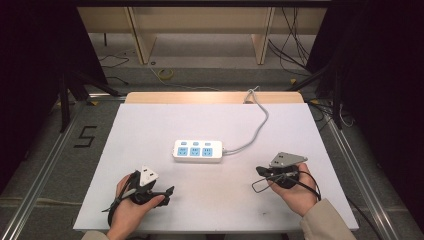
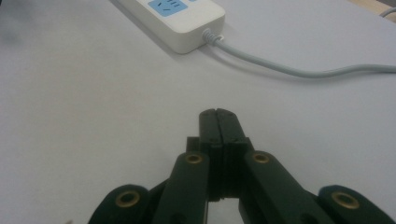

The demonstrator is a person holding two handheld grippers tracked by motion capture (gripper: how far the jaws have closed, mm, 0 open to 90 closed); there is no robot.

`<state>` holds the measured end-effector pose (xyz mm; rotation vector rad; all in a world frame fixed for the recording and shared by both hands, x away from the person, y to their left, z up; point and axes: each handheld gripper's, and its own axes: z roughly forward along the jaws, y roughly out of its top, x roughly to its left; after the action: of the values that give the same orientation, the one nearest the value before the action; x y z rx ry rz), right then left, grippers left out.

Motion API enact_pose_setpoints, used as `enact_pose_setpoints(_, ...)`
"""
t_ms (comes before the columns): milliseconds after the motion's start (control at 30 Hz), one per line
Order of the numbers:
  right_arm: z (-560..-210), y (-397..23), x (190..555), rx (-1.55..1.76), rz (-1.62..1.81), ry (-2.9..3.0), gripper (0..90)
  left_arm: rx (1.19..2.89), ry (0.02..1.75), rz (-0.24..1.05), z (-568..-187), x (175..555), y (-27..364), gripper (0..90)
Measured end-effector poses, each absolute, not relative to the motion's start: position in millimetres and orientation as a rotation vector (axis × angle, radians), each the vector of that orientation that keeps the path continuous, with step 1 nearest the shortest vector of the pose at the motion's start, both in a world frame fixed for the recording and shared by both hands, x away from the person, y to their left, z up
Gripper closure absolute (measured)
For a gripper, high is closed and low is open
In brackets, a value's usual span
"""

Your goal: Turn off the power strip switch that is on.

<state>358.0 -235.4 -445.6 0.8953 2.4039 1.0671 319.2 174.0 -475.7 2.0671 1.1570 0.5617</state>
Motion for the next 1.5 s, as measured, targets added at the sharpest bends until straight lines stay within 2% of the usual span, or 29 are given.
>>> enact_pose_setpoints(1500,-439,-193,397,0.879,1.031,2.454,90.0,2.072,1.149,0.562,-476,320,172,16.1)
